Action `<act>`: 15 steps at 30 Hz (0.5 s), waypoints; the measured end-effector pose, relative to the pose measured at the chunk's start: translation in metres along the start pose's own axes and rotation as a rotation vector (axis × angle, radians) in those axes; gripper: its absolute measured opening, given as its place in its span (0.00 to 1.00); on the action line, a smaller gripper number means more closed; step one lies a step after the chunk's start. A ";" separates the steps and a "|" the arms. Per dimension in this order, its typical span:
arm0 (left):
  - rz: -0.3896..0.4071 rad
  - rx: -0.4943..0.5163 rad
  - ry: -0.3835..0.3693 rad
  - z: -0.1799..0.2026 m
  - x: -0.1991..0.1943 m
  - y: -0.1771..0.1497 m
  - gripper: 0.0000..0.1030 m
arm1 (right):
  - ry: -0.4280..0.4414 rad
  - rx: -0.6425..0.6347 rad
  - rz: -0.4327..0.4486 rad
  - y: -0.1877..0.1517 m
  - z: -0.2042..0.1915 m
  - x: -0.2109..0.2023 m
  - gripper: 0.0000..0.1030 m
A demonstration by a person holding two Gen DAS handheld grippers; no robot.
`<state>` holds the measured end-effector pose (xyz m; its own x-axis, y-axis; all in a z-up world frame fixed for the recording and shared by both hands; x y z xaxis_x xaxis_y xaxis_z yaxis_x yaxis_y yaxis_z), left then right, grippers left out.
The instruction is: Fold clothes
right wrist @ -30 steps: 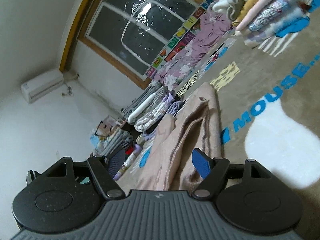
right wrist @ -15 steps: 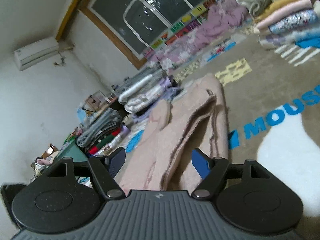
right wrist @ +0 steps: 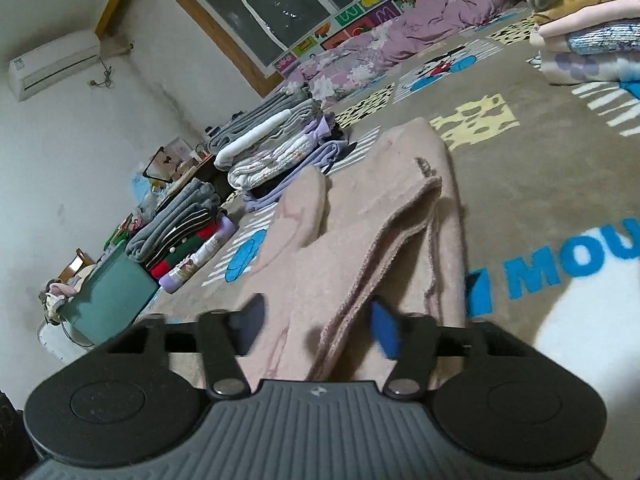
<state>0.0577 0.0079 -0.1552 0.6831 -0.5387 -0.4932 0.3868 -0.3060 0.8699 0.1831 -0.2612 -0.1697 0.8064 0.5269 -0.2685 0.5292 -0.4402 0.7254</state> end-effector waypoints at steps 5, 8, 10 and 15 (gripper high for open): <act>-0.022 0.000 -0.005 -0.001 0.001 -0.002 0.33 | 0.001 -0.053 0.009 -0.004 -0.006 0.002 0.08; -0.039 0.001 -0.012 -0.002 0.000 -0.003 0.33 | 0.010 -0.024 0.045 -0.004 -0.009 -0.010 0.07; -0.047 -0.008 -0.020 -0.003 -0.001 -0.004 0.35 | 0.007 0.005 0.053 -0.007 -0.007 -0.017 0.07; -0.077 -0.036 -0.060 -0.006 0.001 0.006 0.38 | -0.048 0.040 -0.003 -0.015 0.008 -0.013 0.08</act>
<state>0.0648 0.0104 -0.1511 0.6130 -0.5608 -0.5565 0.4591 -0.3204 0.8286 0.1668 -0.2669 -0.1822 0.8162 0.4931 -0.3011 0.5405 -0.4678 0.6993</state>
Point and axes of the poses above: each gripper's, at about its wrist camera, not at the fingertips, and x roughly the way its jaws point, z to its right, y to its top, the point moved 2 cm from there along x, roughly the way its jaws point, and after that the axes turned 8 degrees about z, right-handed, at the moved point
